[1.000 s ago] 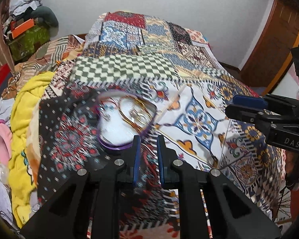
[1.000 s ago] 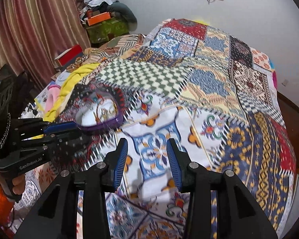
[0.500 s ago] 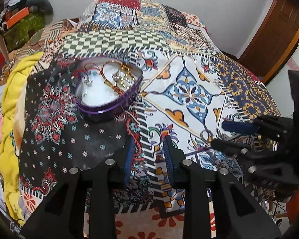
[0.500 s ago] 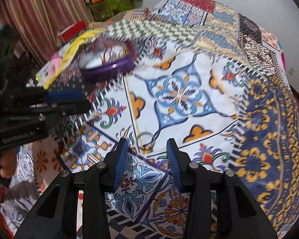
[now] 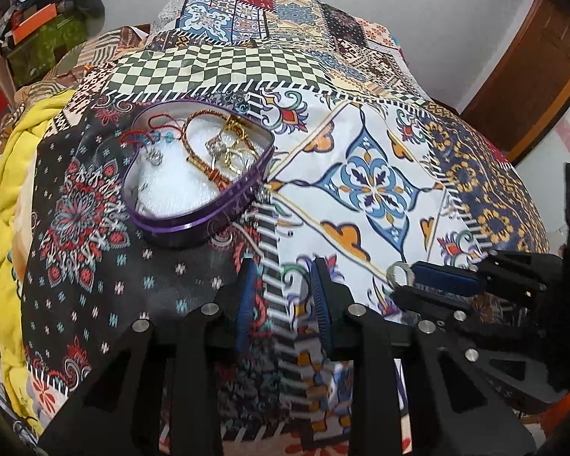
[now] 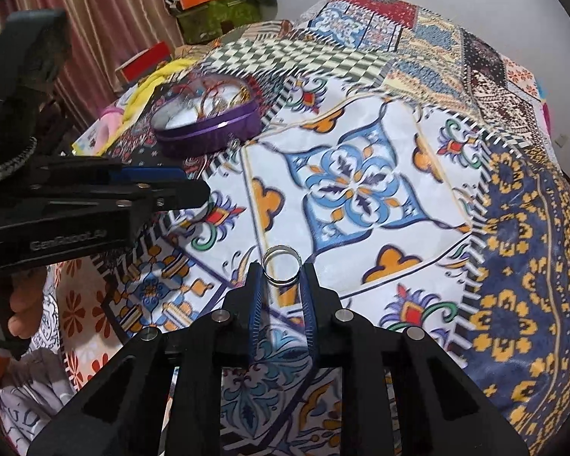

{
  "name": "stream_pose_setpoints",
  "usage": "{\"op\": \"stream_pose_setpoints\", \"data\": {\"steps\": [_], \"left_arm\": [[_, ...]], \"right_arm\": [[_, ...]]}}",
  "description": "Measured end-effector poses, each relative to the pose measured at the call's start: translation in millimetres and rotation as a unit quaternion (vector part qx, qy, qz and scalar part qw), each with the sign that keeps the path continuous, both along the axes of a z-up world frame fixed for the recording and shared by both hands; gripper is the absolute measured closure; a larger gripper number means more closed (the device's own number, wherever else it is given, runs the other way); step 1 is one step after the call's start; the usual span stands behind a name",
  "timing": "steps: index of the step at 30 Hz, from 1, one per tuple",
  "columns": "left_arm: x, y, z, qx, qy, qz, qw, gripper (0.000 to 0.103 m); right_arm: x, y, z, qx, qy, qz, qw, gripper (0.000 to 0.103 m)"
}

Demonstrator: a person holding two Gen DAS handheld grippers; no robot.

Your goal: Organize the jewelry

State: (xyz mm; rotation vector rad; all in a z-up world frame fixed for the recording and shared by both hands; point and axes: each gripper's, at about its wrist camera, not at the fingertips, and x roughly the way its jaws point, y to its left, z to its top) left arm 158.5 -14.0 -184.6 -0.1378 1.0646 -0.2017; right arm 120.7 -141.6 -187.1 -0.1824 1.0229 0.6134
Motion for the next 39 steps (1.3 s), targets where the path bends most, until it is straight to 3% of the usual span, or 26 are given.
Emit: {"op": "stream_pose_setpoints", "data": {"steps": [10,22,24,26,27,39], "left_arm": [[35,-4,-7,0.003,0.0,0.043,0.9991,0.075],[50,-7,-14,0.031,-0.014,0.086,0.9957,0.075],[52,-10,-15,0.038,-0.017,0.088,0.9952,0.08],[52,-11,-15,0.053,-0.02,0.091,0.9942,0.093],[52,-12,-15,0.056,-0.02,0.091,0.9941,0.094],[28,3,1,0.03,-0.032,0.076,0.9962,0.094]], "right_arm": [[17,-33,17,0.043,-0.019,-0.048,0.998,0.085],[24,-42,16,0.073,-0.018,-0.048,0.996,0.085],[23,-42,16,0.076,-0.018,-0.048,0.996,0.085],[24,-43,17,0.077,-0.018,-0.048,0.996,0.085],[24,-44,17,0.077,-0.018,-0.049,0.996,0.085],[27,-42,27,0.073,-0.031,-0.056,0.995,0.085]]}}
